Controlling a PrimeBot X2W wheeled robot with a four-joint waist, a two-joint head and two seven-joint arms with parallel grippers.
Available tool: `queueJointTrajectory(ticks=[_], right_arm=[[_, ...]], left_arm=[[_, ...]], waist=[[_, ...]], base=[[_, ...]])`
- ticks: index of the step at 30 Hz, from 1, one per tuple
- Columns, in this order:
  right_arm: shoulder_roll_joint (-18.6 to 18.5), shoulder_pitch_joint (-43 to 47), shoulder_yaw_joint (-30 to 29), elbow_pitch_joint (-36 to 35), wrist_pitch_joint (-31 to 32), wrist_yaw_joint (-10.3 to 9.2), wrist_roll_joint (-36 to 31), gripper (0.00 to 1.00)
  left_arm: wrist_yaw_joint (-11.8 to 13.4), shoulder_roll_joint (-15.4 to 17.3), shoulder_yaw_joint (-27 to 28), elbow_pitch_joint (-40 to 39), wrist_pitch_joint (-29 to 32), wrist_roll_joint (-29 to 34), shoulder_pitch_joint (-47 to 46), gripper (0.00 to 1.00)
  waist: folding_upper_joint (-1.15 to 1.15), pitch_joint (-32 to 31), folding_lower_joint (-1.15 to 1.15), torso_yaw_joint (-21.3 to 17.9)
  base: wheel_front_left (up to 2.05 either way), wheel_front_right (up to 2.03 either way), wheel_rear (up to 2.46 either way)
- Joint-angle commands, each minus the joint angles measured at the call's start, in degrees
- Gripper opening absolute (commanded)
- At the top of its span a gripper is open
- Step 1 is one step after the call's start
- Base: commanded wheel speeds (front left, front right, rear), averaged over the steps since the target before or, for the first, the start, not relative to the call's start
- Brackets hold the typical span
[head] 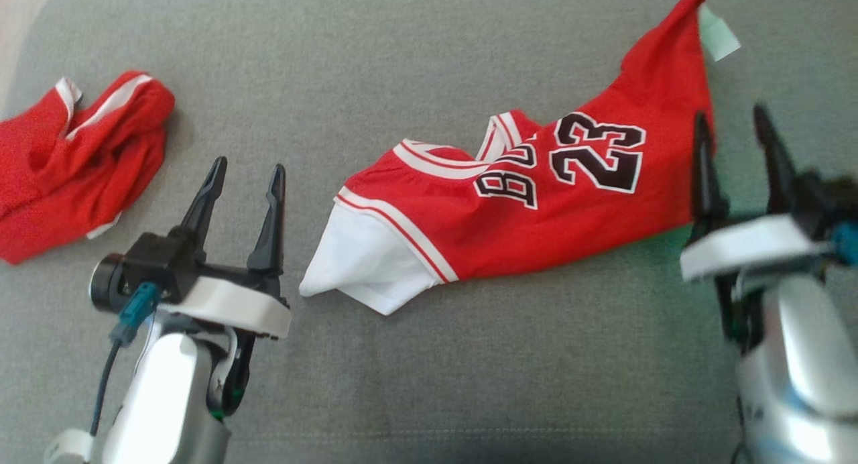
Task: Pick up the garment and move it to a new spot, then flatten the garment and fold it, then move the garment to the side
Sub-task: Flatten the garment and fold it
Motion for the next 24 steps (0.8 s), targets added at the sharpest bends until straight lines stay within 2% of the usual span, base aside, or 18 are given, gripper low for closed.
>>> queueJointTrajectory(ticks=[1,6,10,24], right_arm=[[0.7,0.6,1.2,-3.2,0.3,-0.04,0.1,1.0],[2.3,11.3,2.4,-14.2,4.5,-0.04,0.7,1.0],[2.6,15.1,2.7,-18.9,6.6,-0.04,1.1,1.0],[2.7,17.4,2.8,-23.1,9.0,-0.04,2.7,1.0]], left_arm=[[0.4,1.5,2.5,-1.5,-0.7,0.3,0.1,1.0],[0.9,1.9,3.1,-1.6,-0.7,0.1,1.8,1.0],[1.3,2.2,3.4,-1.7,-0.7,-0.1,2.8,1.0],[1.9,2.8,3.0,-1.9,-0.7,-0.5,3.0,1.0]], waist=[[0.0,-0.7,0.0,-0.4],[0.0,-2.2,0.0,-1.2],[0.0,-2.7,0.0,-1.7],[0.0,-2.7,0.0,-2.0]], base=[[0.0,0.0,0.0],[0.0,0.0,0.0],[0.0,0.0,0.0],[0.0,0.0,0.0]])
